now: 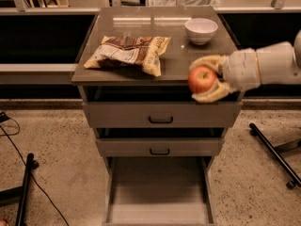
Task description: Pick apple from bottom drawer and place on counter
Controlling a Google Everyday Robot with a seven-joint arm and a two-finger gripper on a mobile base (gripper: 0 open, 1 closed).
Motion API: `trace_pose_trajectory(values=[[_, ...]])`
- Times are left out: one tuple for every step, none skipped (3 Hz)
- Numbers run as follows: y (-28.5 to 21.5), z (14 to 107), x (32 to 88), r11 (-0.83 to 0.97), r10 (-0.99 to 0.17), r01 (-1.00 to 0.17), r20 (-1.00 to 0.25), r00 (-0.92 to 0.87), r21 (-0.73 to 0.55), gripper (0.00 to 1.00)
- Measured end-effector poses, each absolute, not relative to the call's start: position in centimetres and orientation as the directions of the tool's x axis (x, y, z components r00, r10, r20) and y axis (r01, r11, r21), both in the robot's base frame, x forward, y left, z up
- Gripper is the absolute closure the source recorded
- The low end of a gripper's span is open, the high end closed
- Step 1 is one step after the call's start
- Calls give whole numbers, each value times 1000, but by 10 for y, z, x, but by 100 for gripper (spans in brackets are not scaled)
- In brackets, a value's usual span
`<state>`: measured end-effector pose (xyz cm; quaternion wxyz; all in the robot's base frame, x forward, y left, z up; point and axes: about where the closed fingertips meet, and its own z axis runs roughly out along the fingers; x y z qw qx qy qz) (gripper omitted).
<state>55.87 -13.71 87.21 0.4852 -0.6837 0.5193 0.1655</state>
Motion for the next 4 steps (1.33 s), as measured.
trace_pose_trajectory(values=[[-126,901,607,54,-543,-913,-779,314,-405,100],[-124,917,656,153,-518,-927,-827,220,-342,100],[-122,914,689,258,-495,-916,-856,148,-307,100],[-122,876,714,337,-493,-904,-867,67,-262,100]])
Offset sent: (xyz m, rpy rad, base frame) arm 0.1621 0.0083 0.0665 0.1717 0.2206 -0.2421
